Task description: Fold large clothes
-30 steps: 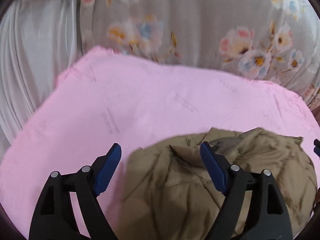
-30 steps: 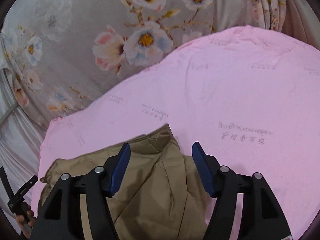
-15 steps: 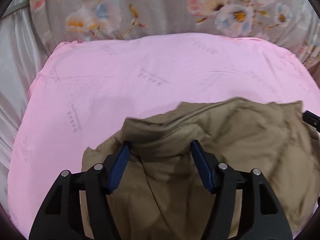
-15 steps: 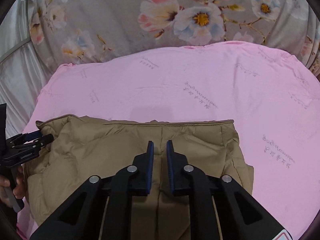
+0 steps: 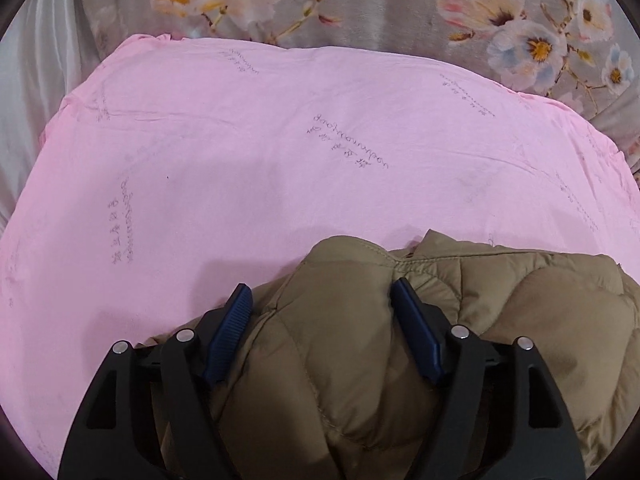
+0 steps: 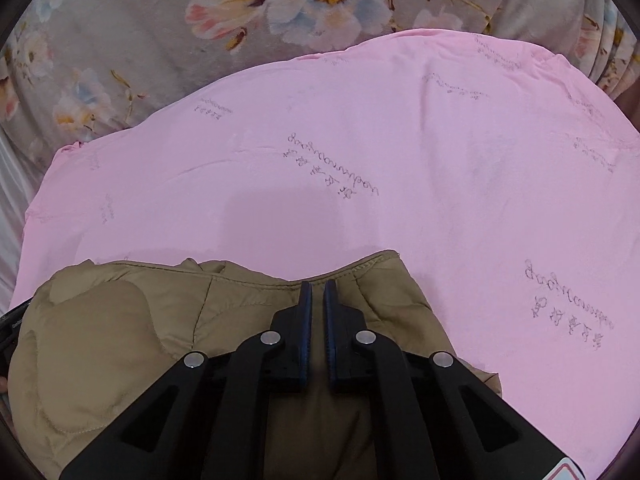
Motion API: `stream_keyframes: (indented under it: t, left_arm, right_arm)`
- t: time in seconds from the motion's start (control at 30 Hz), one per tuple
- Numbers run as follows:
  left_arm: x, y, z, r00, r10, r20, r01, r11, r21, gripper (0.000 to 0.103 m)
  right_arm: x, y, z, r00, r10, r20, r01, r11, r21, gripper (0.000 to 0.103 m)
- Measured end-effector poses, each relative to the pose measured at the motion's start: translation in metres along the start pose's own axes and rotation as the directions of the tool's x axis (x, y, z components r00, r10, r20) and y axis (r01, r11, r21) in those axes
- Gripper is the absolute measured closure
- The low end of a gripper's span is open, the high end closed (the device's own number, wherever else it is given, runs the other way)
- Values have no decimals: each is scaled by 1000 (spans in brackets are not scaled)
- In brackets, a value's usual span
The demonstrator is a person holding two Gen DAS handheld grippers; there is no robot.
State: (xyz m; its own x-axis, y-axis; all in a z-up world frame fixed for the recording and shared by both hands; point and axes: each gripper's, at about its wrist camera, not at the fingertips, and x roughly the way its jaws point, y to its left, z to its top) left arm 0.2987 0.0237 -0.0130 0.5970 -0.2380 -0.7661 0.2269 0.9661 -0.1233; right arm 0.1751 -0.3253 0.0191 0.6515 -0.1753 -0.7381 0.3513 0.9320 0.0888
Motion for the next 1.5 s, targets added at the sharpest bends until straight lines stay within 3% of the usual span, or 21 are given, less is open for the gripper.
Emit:
stream_keyframes:
  t: [0.4,0.5,0.53,0.67,0.77,0.83,1.0,1.2,1.5]
  left_arm:
    - [3,-3,-5,999,25,32,-25,1000,-7,26]
    - [-10,5,-3,998,45,47,-43,998,-39,27]
    - [-18,8,-1,997,53,54,-51,997,-52,28]
    - [-73,0,6,990,-29,138,42,995,-93,29]
    - [-96,-37,10,984,-88,154,93,995,-25,29]
    - [-97,-62,6,985,-93,147,91,996,21,29]
    - [-63,-102,-13,996,-24,88,16,995,94,29]
    - [-40,-96,-25,995,-23,98,17,998,60,24]
    - [-32,-103,-33,991,17,133,-27,997,72,20]
  right_arm:
    - [2,2,-1,1000,-18,22,18,1000,-15,100]
    - [-21,3,1,995,-49,83,48,999,10,96]
    - [-36,7,3,993,-31,112,29,999,17,88]
    - [-86,46,10,975,80,208,-76,997,-25,87]
    - [-87,87,10,974,152,166,-140,987,-85,87]
    - [-78,110,3,977,157,141,-140,983,-122,87]
    - [-38,115,-22,986,160,43,-155,982,-103,87]
    - [-18,104,-34,981,193,22,-191,979,-69,90]
    - [-10,111,-44,986,158,54,-151,982,-112,90]
